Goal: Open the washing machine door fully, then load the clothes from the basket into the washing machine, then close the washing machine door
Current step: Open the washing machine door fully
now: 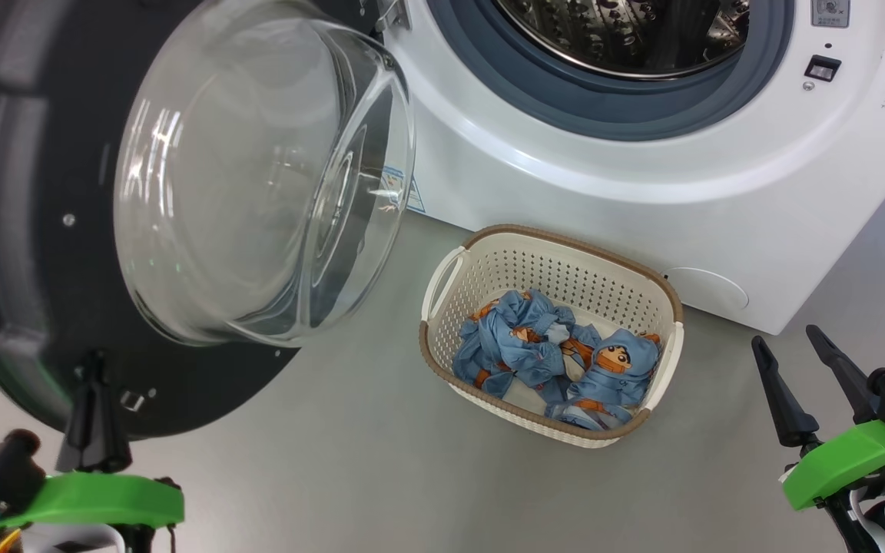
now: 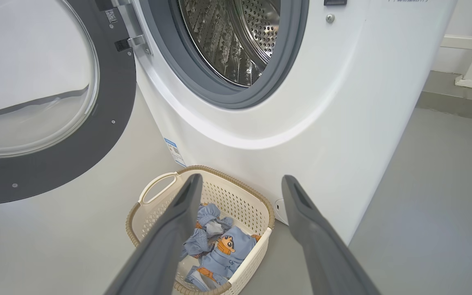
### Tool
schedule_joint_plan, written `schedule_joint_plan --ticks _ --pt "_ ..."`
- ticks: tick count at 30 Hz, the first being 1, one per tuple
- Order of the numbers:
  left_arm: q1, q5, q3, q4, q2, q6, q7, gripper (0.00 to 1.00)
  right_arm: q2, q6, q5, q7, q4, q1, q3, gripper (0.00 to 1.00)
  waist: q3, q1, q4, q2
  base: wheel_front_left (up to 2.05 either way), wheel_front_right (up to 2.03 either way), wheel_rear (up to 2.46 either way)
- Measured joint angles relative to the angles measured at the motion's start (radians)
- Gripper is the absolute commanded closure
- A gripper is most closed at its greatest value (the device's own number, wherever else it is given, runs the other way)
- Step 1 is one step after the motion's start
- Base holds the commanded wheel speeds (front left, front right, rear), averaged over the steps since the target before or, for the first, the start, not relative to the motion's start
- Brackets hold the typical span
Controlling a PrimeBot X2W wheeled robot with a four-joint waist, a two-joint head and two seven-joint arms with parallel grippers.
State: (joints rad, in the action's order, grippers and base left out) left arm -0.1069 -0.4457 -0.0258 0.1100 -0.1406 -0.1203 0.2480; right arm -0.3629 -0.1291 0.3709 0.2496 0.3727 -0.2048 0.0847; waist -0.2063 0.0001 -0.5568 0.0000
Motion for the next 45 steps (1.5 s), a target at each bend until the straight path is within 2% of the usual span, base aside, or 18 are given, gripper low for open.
schedule_joint_plan --ticks 10,31,45 --pt "-0.046 0.001 0.099 0.071 -0.012 0.003 0.001 1.0 0.001 0.0 0.0 0.0 0.0 0.001 -0.003 0.0 0.003 0.0 0.001 0.0 0.0 0.0 0.0" --pt "-0.246 0.081 0.251 0.309 -0.027 0.107 0.007 1.0 -0.005 0.0 0.0 0.0 -0.011 0.001 -0.005 0.0 -0.036 0.0 0.019 0.0 0.0 0.0 0.0" --pt "-0.43 0.159 0.42 0.51 -0.089 0.171 0.008 1.0 -0.019 0.0 0.0 0.0 -0.014 -0.046 0.0 0.0 -0.112 -0.0001 0.057 0.0 0.0 0.0 0.0"
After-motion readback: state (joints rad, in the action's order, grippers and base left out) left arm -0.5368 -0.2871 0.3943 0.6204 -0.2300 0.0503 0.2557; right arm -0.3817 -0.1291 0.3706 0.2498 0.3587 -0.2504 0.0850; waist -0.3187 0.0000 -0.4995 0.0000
